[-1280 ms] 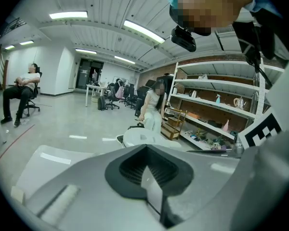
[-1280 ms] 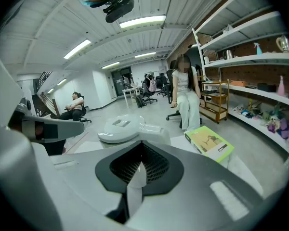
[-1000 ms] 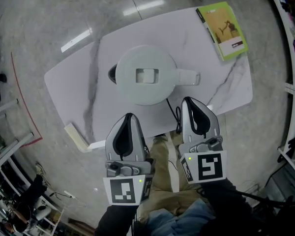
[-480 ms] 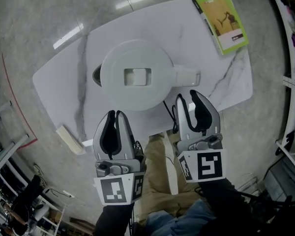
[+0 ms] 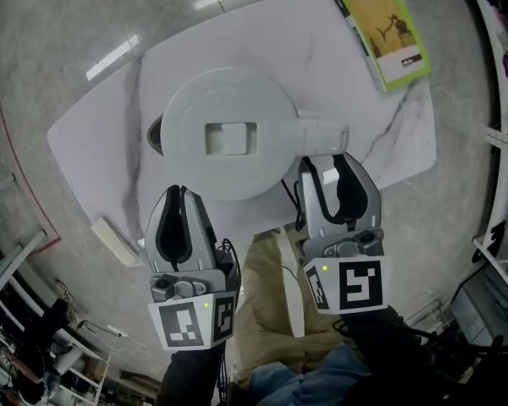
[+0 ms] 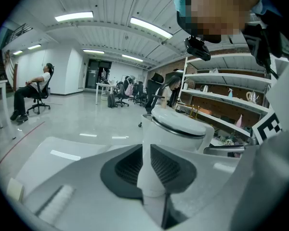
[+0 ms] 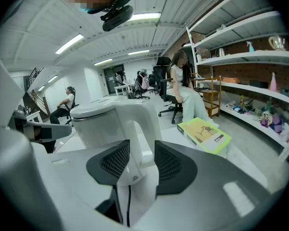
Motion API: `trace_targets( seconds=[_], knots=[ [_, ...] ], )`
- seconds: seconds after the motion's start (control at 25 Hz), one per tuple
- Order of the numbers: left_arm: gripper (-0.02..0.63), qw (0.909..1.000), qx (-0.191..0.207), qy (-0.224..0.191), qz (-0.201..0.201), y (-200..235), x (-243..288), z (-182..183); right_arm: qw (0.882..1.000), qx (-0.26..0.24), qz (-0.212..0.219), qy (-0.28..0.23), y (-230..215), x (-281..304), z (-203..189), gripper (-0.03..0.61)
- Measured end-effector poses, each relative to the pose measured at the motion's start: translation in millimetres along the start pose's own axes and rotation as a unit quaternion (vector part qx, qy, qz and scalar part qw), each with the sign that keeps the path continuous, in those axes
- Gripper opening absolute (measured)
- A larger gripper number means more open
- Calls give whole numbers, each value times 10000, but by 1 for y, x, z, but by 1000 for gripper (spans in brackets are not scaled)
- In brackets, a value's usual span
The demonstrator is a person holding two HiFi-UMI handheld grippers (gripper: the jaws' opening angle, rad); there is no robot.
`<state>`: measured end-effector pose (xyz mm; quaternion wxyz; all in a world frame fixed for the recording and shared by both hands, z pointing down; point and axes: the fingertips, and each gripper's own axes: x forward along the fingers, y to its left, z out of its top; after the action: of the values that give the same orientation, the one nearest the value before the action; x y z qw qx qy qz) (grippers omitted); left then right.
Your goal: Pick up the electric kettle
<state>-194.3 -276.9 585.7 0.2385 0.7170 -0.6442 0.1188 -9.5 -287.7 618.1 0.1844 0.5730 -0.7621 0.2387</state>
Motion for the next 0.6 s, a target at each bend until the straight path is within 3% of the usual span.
trace_targets(
  seconds=[0.6],
  knots=[
    [57,9998,18,-62,170,17,34,11,9995,-19,-325,-63,-21,31,10,224]
  ],
)
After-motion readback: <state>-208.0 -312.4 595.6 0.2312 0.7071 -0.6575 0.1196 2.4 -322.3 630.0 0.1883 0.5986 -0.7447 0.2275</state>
